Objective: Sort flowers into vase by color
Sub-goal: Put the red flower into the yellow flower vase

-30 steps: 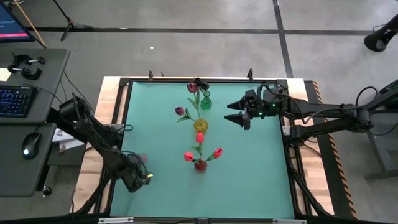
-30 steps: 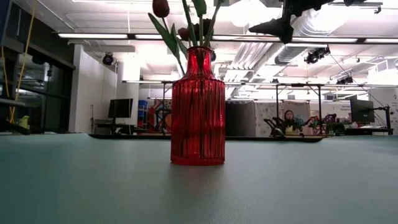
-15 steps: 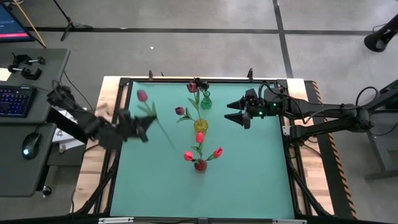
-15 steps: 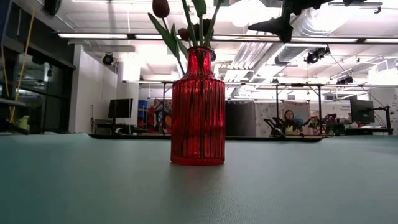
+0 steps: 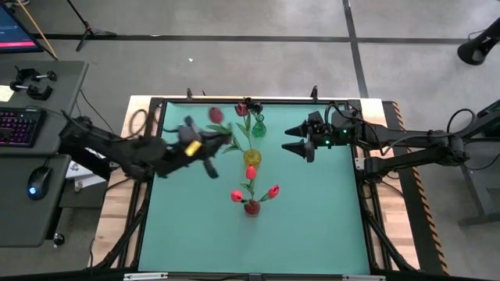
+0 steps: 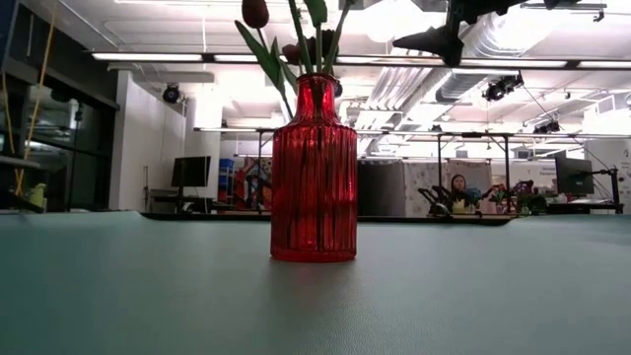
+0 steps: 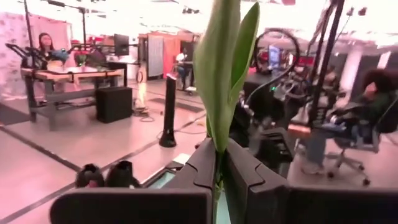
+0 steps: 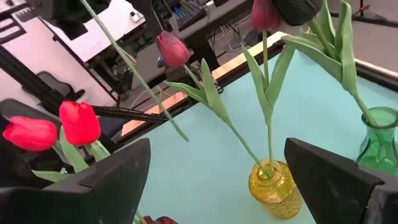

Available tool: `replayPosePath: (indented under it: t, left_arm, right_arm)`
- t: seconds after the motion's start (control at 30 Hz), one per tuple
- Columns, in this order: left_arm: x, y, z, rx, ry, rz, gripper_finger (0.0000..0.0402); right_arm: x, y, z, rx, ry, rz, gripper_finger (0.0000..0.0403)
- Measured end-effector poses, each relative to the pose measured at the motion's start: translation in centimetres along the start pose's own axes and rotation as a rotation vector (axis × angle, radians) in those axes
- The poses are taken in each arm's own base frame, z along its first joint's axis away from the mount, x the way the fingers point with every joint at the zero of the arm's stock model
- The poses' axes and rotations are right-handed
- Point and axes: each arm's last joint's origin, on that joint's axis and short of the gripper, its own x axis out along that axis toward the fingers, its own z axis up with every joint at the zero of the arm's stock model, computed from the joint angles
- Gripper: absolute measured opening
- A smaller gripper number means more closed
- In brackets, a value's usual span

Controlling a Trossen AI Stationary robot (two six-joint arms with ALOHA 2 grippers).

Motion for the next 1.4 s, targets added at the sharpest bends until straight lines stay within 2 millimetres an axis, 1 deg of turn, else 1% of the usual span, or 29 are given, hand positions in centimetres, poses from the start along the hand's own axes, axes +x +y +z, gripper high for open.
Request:
replayPosePath:
  t: [0.1, 0.27, 0.37, 0.5, 0.6, 0.83, 1.27, 1.4]
  left_arm:
    - [2.2, -0.6, -0.9, 0.031, 0.020, 0.018, 0.0000]
    - [5.5, -0.5, -3.9, 0.082, 0.088, 0.082, 0.0000]
    - [6.9, -0.1, -5.3, 0.089, 0.116, 0.123, 0.0000]
    - [8.3, 0.2, -7.0, 0.091, 0.158, 0.159, 0.0000]
    - [8.6, 0.2, -7.5, 0.092, 0.168, 0.166, 0.0000]
    - [8.3, 0.4, -8.3, 0.118, 0.231, 0.204, 0.0000]
    - [8.6, 0.6, -8.5, 0.111, 0.238, 0.201, 0.0000]
    - [8.6, 0.5, -8.5, 0.085, 0.236, 0.202, 0.0000]
  right_arm:
    - [0.0, 0.0, 0.0, -0.019, 0.000, -0.001, 0.0359]
    - [0.0, 0.0, 0.0, -0.045, 0.000, -0.001, 0.0359]
    - [0.0, 0.0, 0.0, -0.045, 0.000, -0.001, 0.0359]
    - [0.0, 0.0, 0.0, -0.045, 0.001, -0.001, 0.0359]
    - [0.0, 0.0, 0.0, -0.045, 0.004, -0.003, 0.0359]
    - [0.0, -0.1, -0.1, -0.044, 0.014, -0.007, 0.0359]
    - [0.0, -0.1, -0.1, -0.044, 0.014, -0.007, 0.0359]
    - [0.0, -0.1, -0.1, -0.044, 0.014, -0.007, 0.0359]
